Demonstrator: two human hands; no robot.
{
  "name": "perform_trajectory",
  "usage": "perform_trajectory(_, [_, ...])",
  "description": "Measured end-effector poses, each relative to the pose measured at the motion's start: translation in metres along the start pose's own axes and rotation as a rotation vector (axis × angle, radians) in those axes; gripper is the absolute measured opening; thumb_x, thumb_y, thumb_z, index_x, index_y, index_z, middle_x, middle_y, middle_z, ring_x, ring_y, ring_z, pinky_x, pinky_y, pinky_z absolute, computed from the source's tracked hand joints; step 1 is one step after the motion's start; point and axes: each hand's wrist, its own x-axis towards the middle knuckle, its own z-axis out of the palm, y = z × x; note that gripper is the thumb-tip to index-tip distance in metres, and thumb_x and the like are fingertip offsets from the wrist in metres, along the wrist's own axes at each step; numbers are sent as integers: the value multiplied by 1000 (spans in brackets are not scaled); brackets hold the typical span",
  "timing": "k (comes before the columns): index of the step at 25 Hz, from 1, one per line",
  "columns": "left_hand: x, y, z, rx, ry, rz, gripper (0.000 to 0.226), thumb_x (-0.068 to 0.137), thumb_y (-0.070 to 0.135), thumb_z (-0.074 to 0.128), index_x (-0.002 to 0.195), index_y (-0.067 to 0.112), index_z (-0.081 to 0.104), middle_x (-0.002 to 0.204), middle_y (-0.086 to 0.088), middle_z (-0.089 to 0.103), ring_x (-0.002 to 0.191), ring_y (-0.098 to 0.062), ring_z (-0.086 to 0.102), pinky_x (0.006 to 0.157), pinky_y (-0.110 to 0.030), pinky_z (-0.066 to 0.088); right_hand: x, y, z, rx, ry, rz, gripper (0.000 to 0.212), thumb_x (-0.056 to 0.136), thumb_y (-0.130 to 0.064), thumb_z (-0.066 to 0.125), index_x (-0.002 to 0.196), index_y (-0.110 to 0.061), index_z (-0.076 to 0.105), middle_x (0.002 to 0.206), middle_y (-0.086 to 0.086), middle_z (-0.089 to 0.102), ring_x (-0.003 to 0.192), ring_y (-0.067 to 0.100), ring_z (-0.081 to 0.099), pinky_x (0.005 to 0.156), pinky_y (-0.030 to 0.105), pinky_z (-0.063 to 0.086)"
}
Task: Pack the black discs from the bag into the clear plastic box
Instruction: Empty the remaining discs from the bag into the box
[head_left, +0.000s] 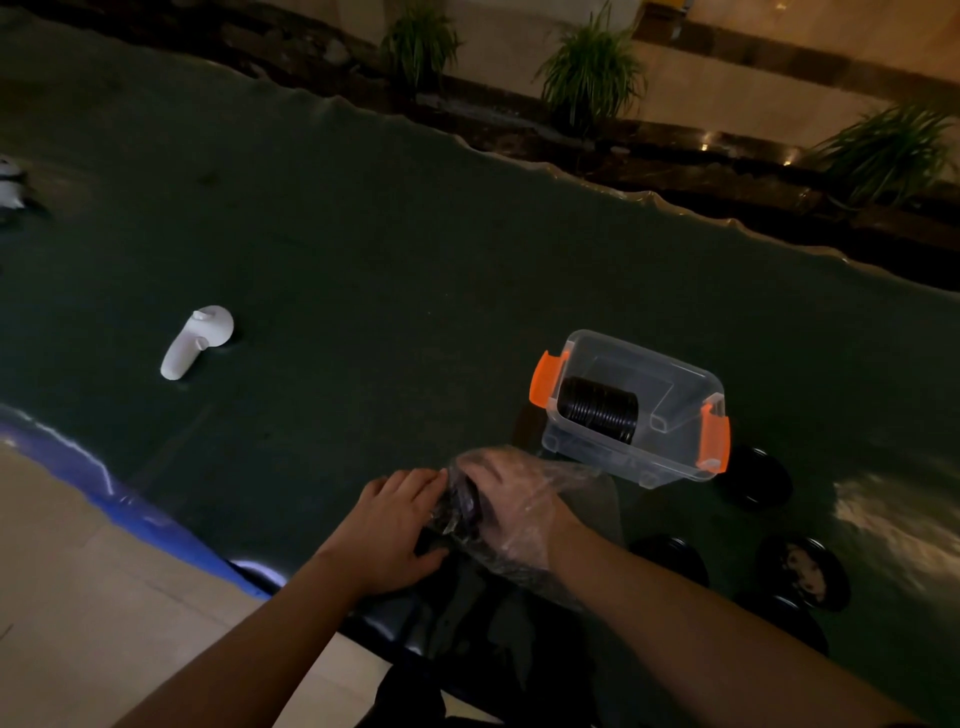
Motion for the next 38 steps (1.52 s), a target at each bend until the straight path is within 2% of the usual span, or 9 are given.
perform_trajectory(4, [0, -1, 1, 43, -2, -43, 95, 76, 68, 51, 153, 16, 34, 147, -6, 47, 133, -28, 46, 111, -52, 35, 4, -3, 1, 122, -50, -4, 62, 91, -24, 67, 146, -4, 47, 151, 21, 47, 140, 36, 42, 121, 44, 22])
perform_trajectory(8, [3, 1, 1, 87, -56, -125, 100, 76, 71, 48, 156, 15, 26, 152, -5, 40, 138, -26, 39, 116, -57, 27, -12, 1, 3, 48, 43, -59, 67, 83, -32, 72, 141, -5, 54, 141, 18, 57, 128, 40, 54, 108, 54, 42])
perform_trajectory(11, [-1, -3, -4, -15, -84, -155, 104, 70, 75, 50, 154, 17, 31, 150, -2, 43, 137, -25, 41, 116, -59, 27, -16, 4, 7, 52, 44, -45, 65, 80, -26, 75, 139, -6, 57, 137, 18, 59, 124, 42, 55, 105, 57, 42])
perform_trajectory(13, [-1, -8, -9, -308, -85, -199, 88, 73, 68, 47, 147, 20, 45, 140, -1, 52, 130, -23, 49, 113, -50, 35, -16, 4, 7, 56, 33, -57, 66, 77, -22, 75, 139, -7, 57, 135, 18, 60, 122, 43, 56, 105, 57, 42])
perform_trajectory(16, [12, -9, -17, -549, -23, -271, 32, 96, 43, 52, 112, 21, 69, 108, -1, 65, 103, -18, 63, 96, -41, 49, -18, 2, 8, 45, 42, -68, 64, 75, -17, 76, 136, -6, 60, 130, 20, 62, 116, 45, 59, 102, 59, 45])
perform_trajectory(22, [27, -4, -21, -211, 142, -277, 10, 94, 28, 60, 92, 21, 66, 93, -3, 68, 88, -29, 65, 74, -41, 53, -12, -3, 5, -52, 125, -71, 50, 87, -25, 70, 134, -12, 62, 128, 18, 61, 112, 44, 57, 95, 60, 47])
perform_trajectory(27, [26, -2, -27, 124, 220, -212, 16, 95, 33, 58, 94, 22, 70, 94, -2, 65, 88, -28, 62, 76, -41, 46, 0, -10, -2, -209, -67, 23, 70, 90, -44, 55, 154, -33, 29, 143, 13, 42, 132, 36, 36, 107, 67, 26])
perform_trajectory(34, [28, -7, -33, 107, 270, -314, 15, 96, 30, 56, 90, 20, 66, 92, -3, 65, 87, -28, 62, 74, -42, 45, 1, -15, -4, -281, -131, -47, 51, 95, -37, 52, 142, -18, 48, 147, 9, 45, 136, 34, 34, 111, 60, 28])
perform_trajectory(38, [32, -11, -40, 119, 256, -348, 15, 97, 29, 56, 89, 18, 64, 92, -6, 66, 88, -30, 63, 74, -43, 45, -17, -17, -10, -153, -96, -80, 35, 97, -11, 54, 131, -7, 58, 130, 16, 60, 119, 37, 55, 100, 49, 44])
